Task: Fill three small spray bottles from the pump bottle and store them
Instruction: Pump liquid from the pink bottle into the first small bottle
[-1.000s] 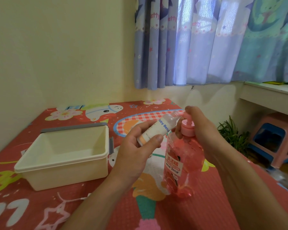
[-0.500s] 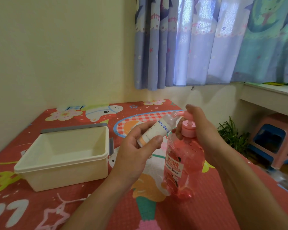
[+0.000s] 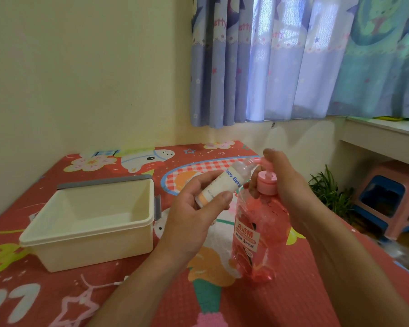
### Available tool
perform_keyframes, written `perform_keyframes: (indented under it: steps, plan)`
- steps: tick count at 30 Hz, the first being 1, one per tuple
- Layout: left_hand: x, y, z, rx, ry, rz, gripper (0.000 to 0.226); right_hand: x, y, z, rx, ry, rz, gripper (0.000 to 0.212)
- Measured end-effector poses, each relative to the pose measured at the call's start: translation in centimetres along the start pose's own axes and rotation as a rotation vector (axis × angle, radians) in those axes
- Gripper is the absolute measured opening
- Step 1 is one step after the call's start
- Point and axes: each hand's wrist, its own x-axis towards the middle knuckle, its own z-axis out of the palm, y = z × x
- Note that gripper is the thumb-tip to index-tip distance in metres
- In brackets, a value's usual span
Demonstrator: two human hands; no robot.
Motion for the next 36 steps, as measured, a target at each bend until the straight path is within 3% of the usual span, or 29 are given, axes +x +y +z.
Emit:
perform_keyframes:
  steps: [36]
  plan:
    - [-0.16, -0.35, -0.13, -0.007, -0.018, -0.019, 0.033, 0.09, 0.15, -0.03, -0.032, -0.013, -0.016, 0.064]
